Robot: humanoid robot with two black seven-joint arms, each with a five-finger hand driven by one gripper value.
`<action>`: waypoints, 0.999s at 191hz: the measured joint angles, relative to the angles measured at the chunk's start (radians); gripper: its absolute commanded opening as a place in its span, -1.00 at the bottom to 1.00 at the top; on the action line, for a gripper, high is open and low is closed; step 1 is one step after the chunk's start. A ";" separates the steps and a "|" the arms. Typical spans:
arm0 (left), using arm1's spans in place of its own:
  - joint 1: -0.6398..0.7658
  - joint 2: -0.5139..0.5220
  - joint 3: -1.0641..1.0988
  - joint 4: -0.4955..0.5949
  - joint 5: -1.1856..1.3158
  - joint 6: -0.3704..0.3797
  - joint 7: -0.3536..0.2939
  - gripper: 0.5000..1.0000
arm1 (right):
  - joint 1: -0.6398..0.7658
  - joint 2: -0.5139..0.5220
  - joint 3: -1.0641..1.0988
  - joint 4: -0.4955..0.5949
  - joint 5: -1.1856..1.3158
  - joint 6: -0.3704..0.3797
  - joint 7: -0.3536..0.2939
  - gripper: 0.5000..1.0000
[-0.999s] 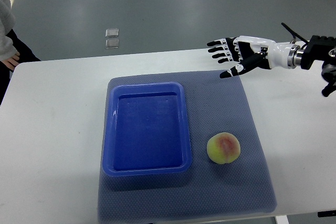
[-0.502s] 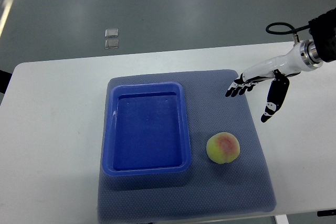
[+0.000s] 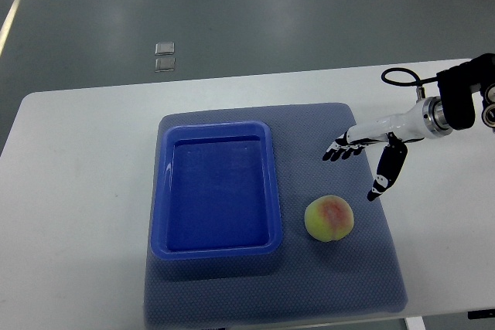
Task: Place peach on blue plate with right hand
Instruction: 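Move the right hand down toward the peach beside the blue tray, then close the right hand fingers around the peach and lift it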
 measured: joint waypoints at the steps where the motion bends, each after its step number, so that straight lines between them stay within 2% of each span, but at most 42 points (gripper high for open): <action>1: 0.000 0.000 0.000 0.000 0.000 0.000 0.000 1.00 | -0.002 0.000 0.000 0.000 0.000 -0.002 0.000 0.72; 25: 0.000 0.000 0.000 0.000 0.000 0.000 0.000 1.00 | -0.050 0.001 0.010 -0.012 -0.004 -0.049 0.003 0.72; 123: 0.000 0.000 0.002 0.000 0.000 0.000 0.000 1.00 | -0.225 0.007 0.079 -0.019 -0.010 -0.112 0.037 0.72; 191: 0.000 0.000 0.001 0.000 0.000 0.000 -0.001 1.00 | -0.347 0.011 0.148 -0.020 -0.015 -0.184 0.076 0.71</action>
